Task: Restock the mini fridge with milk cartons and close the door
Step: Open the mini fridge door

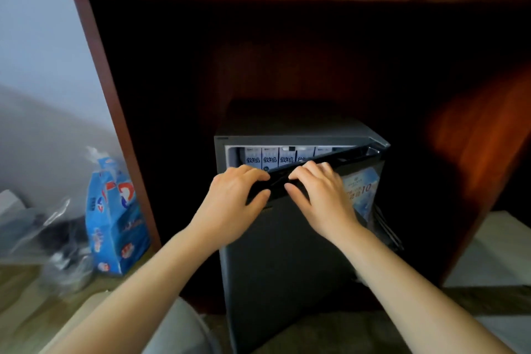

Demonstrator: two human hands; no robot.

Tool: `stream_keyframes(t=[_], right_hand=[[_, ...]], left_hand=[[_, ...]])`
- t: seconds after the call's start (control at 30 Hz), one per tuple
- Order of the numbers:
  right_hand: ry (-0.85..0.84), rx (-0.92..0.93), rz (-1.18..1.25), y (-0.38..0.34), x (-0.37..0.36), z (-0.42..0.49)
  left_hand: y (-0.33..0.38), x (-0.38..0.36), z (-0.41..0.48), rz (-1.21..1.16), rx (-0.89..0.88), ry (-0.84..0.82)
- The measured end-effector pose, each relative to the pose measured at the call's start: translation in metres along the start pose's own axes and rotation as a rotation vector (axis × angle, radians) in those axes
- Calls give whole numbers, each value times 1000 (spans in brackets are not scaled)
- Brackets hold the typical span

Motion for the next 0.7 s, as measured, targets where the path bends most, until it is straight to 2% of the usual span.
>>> stream_keyframes(t=[0.1,0.33,0.47,0.7], right_hand=[[-23,-10,38,1,18,-26],[-144,-74,82,13,70,-86],[-245,-142,112,24,99,-113],[-391,-325,175,56,139,-141]], left_hand=[[16,7,-4,-89,-57,-122],[57,-10,11,-229,-180,-224],[86,-35,35,-146,-306,-321],[142,-74,73,8,-513,-382]])
Point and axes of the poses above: each hand's wrist, its own z-axis towards the middle knuckle, its own x-axis out of the back of the hand, y = z × x, the point moved 2 cm from there along z, towards the middle knuckle, and after that the axes turned 9 degrees about -y, right-handed, at the moved point
